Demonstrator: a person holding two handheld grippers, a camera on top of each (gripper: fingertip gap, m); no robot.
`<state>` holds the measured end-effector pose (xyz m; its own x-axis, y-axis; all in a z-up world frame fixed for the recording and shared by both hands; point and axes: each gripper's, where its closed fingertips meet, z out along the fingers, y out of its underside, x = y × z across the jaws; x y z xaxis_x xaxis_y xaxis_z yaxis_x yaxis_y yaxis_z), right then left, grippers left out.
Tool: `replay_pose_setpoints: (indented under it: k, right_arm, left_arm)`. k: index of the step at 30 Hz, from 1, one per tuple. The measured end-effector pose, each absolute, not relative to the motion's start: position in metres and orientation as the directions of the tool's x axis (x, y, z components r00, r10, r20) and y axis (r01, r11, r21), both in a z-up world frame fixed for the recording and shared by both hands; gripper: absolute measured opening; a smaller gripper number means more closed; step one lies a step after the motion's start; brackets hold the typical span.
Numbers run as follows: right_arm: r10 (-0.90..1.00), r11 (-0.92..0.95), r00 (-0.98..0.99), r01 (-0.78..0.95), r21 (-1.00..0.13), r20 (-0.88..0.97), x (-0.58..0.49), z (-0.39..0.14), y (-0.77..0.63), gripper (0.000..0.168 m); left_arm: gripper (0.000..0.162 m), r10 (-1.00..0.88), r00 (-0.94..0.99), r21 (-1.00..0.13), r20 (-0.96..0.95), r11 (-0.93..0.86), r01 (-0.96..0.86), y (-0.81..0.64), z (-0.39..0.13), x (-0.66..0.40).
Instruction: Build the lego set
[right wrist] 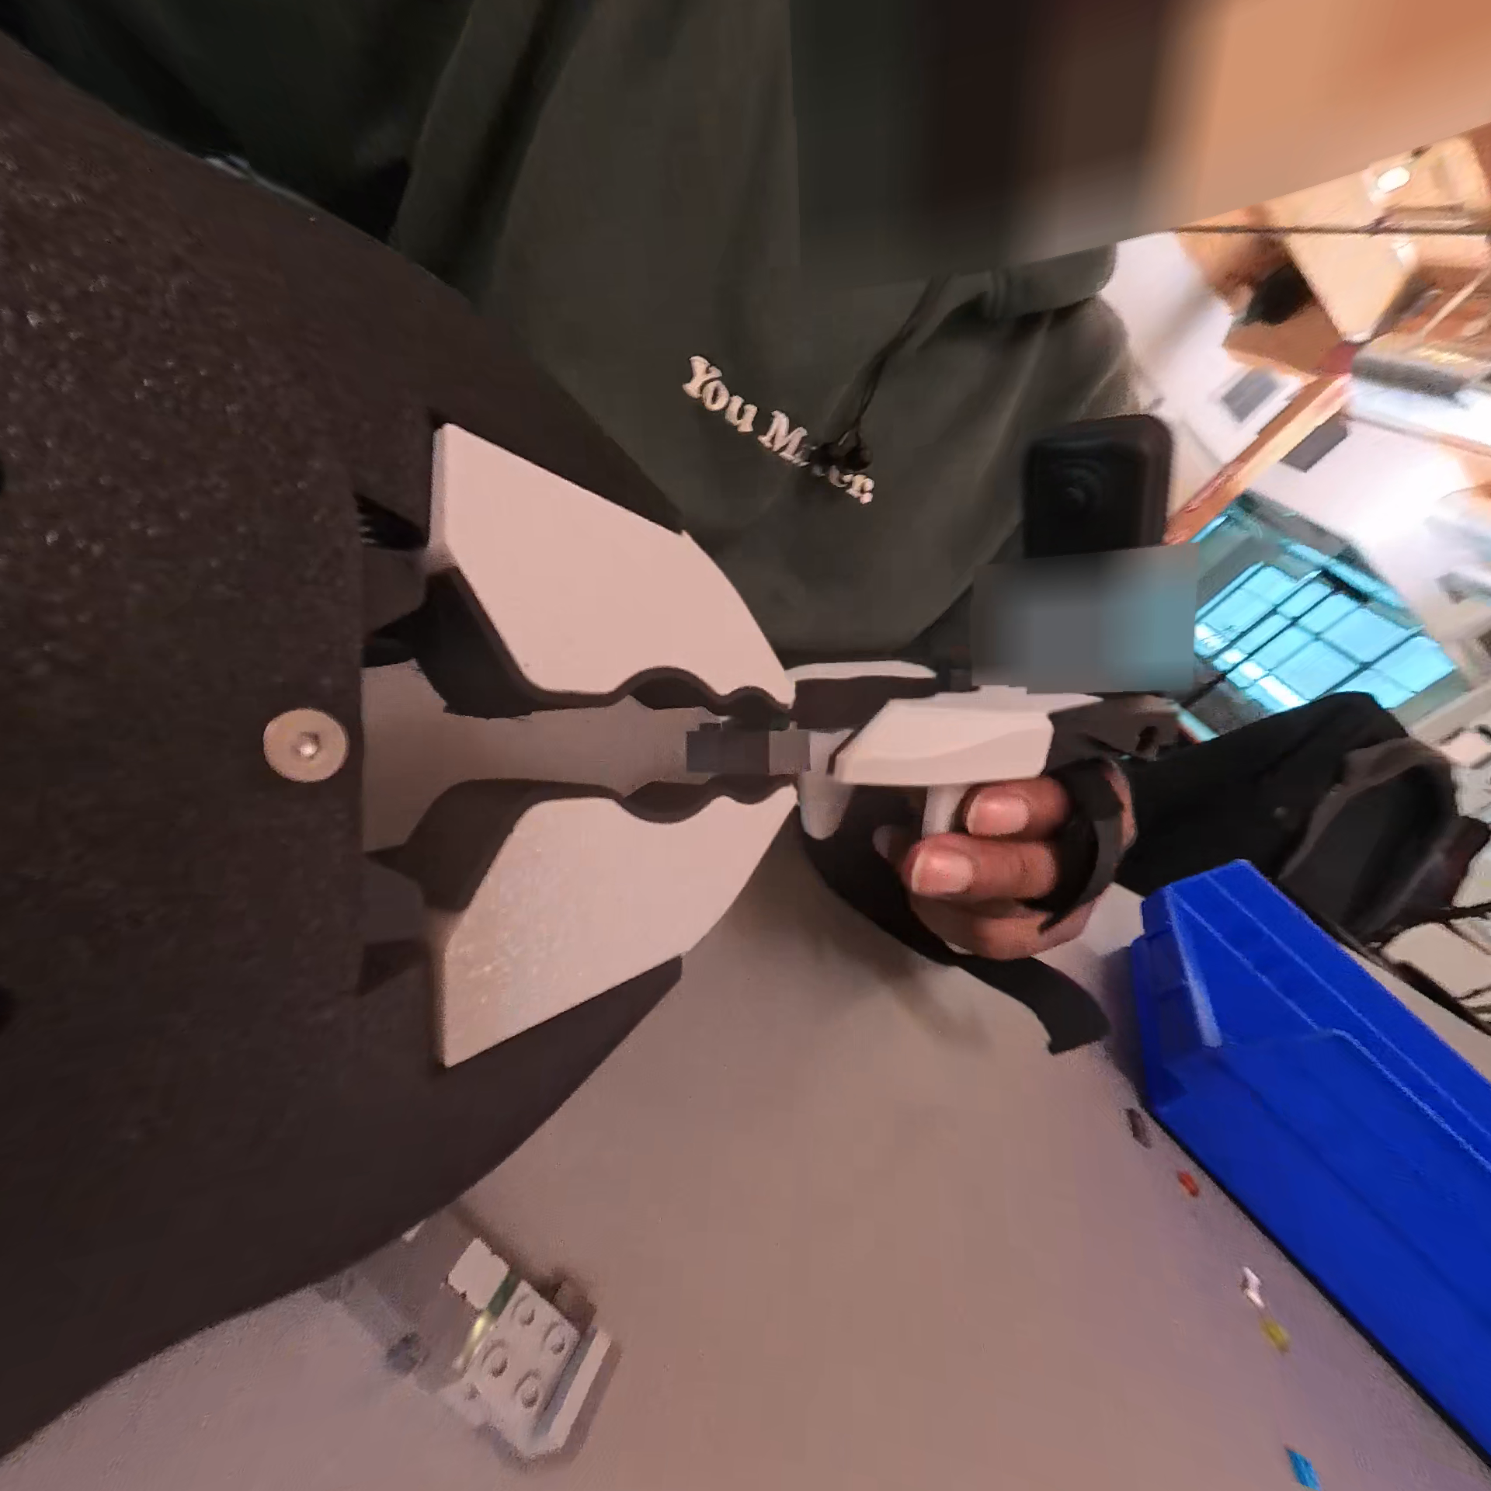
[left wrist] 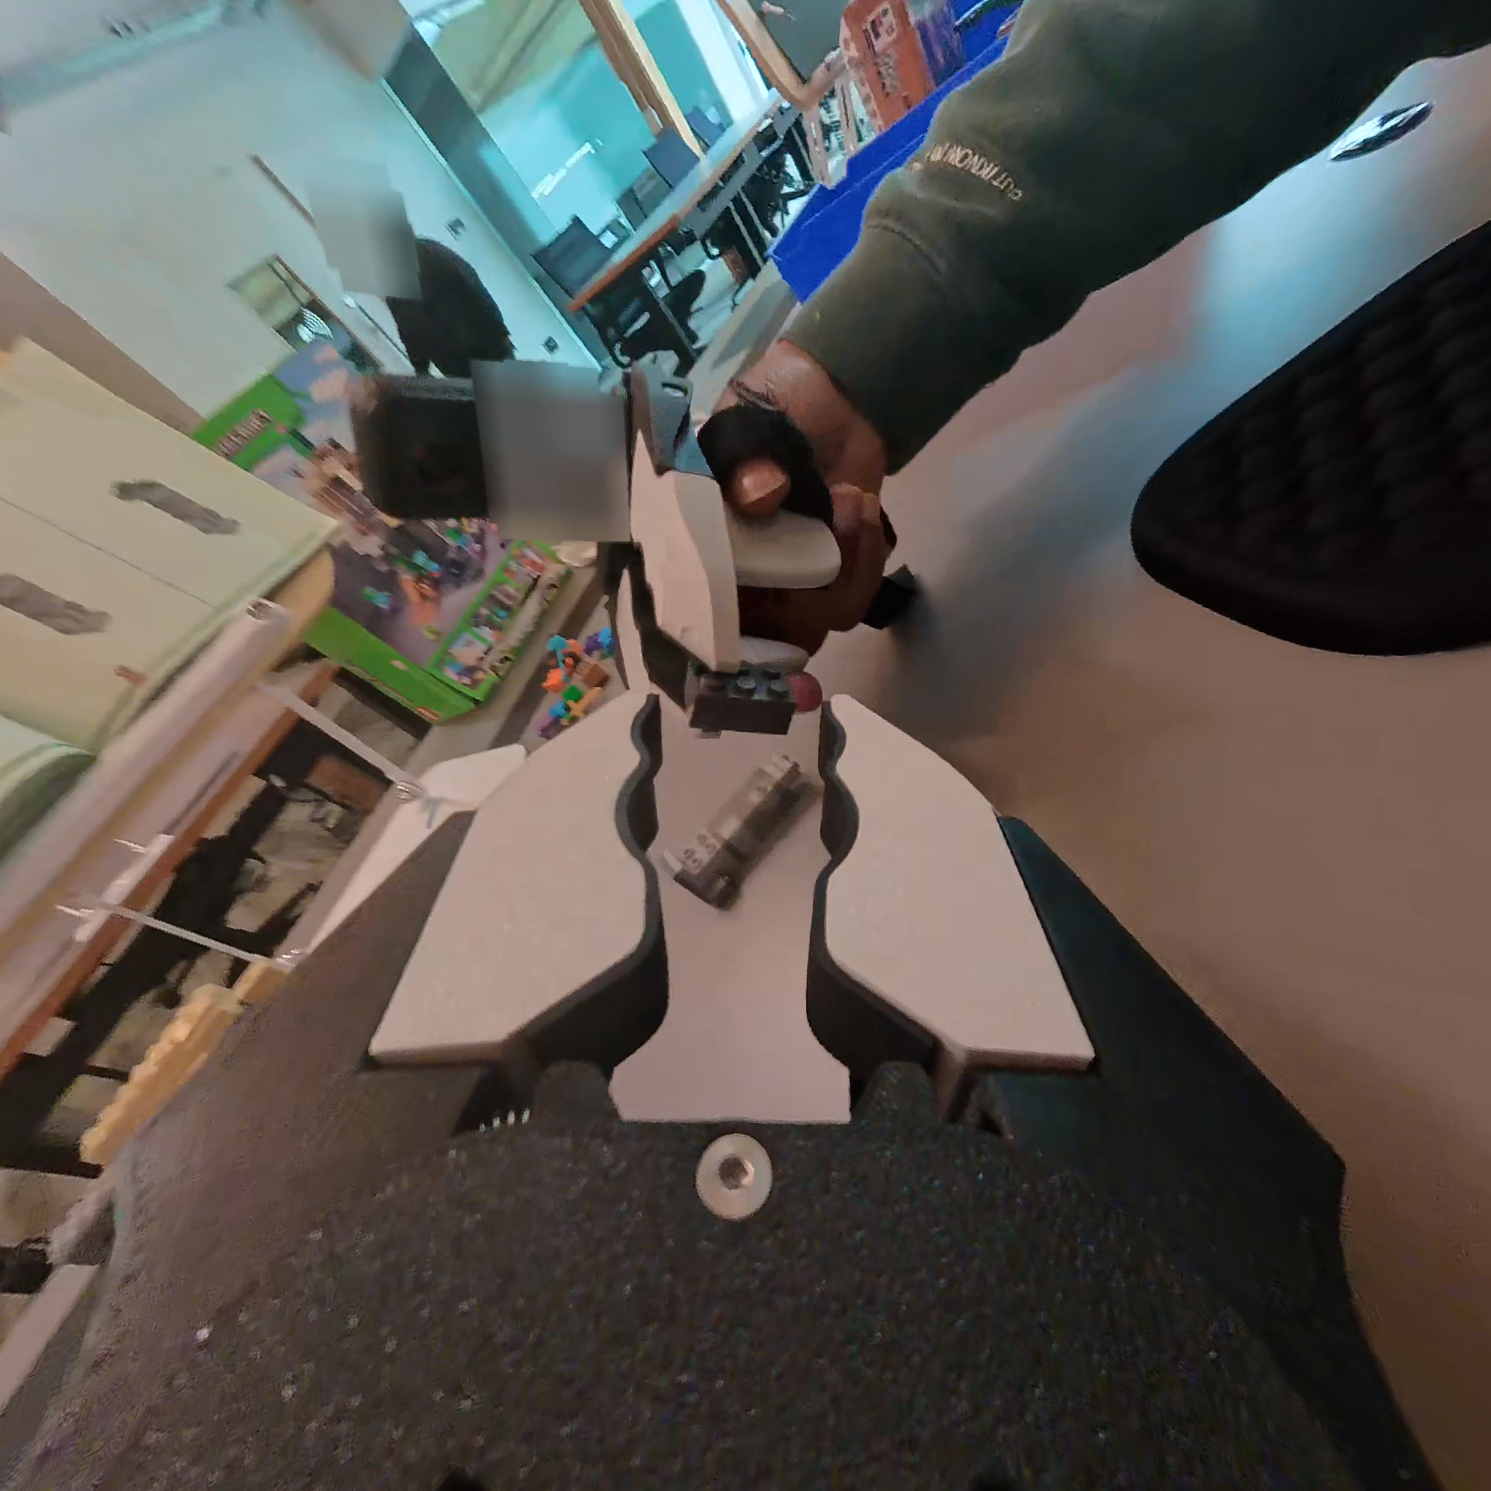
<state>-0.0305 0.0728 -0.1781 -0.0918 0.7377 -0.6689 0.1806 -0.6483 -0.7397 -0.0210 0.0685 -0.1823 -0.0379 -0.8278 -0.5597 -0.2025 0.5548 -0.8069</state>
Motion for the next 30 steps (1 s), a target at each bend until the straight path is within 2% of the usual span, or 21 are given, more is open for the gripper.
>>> replay_pose_setpoints:
  k: [5,10,16,19,24,27,30]
  right_arm:
    - [0.707,-0.695,-0.104,0.080,-0.714,-0.700,-0.037,-0.172,0.079,0.013]
    - [0.678,-0.721,-0.142,0.064,-0.690,-0.722,-0.043,-0.169,0.074,0.013]
    - [0.665,-0.732,-0.142,0.066,-0.678,-0.733,-0.043,-0.166,0.073,0.013]
    - [0.724,-0.681,-0.084,0.070,-0.729,-0.685,-0.041,-0.167,0.075,0.027]
    - [0.824,-0.539,0.213,0.010,-0.842,-0.525,-0.032,-0.170,0.093,0.028]
    - [0.844,-0.362,0.450,0.075,-0.929,-0.292,-0.028,-0.181,0.097,0.027]
    - [0.769,-0.169,0.639,0.224,-0.960,0.014,-0.026,-0.190,0.099,0.027]
  left_arm:
    - [0.033,-0.758,0.007,-0.747,-0.652,0.641,-0.174,0.065,-0.176,-0.020]
    - [0.024,-0.738,0.025,-0.731,-0.675,0.663,-0.165,0.067,-0.172,-0.023]
    - [0.024,-0.779,0.019,-0.772,-0.626,0.616,-0.157,0.068,-0.169,-0.024]
    - [0.023,-0.815,0.052,-0.811,-0.576,0.564,-0.154,0.077,-0.166,-0.027]
    - [0.023,-0.895,0.124,-0.897,-0.429,0.407,-0.172,0.102,-0.165,-0.031]
    - [0.023,-0.974,0.123,-0.976,-0.190,0.174,-0.132,0.110,-0.165,-0.031]
    - [0.023,-0.991,0.136,-0.996,0.007,-0.019,-0.086,0.120,-0.163,-0.033]
